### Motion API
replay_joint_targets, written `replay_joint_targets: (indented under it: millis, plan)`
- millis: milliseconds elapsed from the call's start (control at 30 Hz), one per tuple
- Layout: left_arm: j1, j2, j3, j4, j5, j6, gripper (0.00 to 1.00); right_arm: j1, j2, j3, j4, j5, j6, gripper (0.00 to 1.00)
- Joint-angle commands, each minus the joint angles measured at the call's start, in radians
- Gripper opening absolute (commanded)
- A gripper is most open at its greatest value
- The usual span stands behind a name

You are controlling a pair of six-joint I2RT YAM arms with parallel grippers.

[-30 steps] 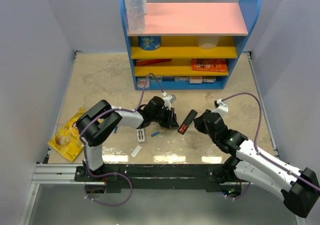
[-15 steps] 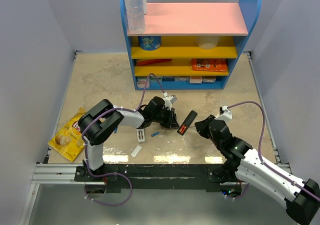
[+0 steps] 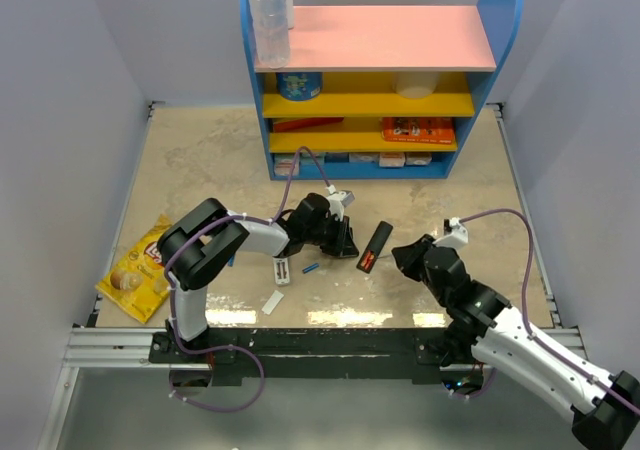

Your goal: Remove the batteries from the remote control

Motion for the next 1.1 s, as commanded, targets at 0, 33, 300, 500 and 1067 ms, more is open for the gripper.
replay_joint_targets:
  millis: [0,33,300,500,1067]
  plan:
    - [-0.006,0.022,0.010,0.021,0.006,0.009,0.13,0.007,0.022,0.030,0.015,-0.022,-0.036,0.00]
    - [-0.007,0.020,0.010,0.021,0.006,0.009,0.13,0.007,0.028,0.029,0.026,-0.030,-0.036,0.00]
    - [-0.011,0.003,0.004,0.021,0.008,0.014,0.13,0.007,-0.006,0.001,0.024,0.013,-0.006,0.00]
    - [-0.012,0.008,0.006,0.028,0.017,0.019,0.13,0.005,-0.180,-0.060,-0.044,0.048,0.059,0.00]
    - [-0.018,0.008,0.012,0.027,0.012,0.011,0.13,0.007,-0.020,0.020,0.023,0.055,-0.046,0.00]
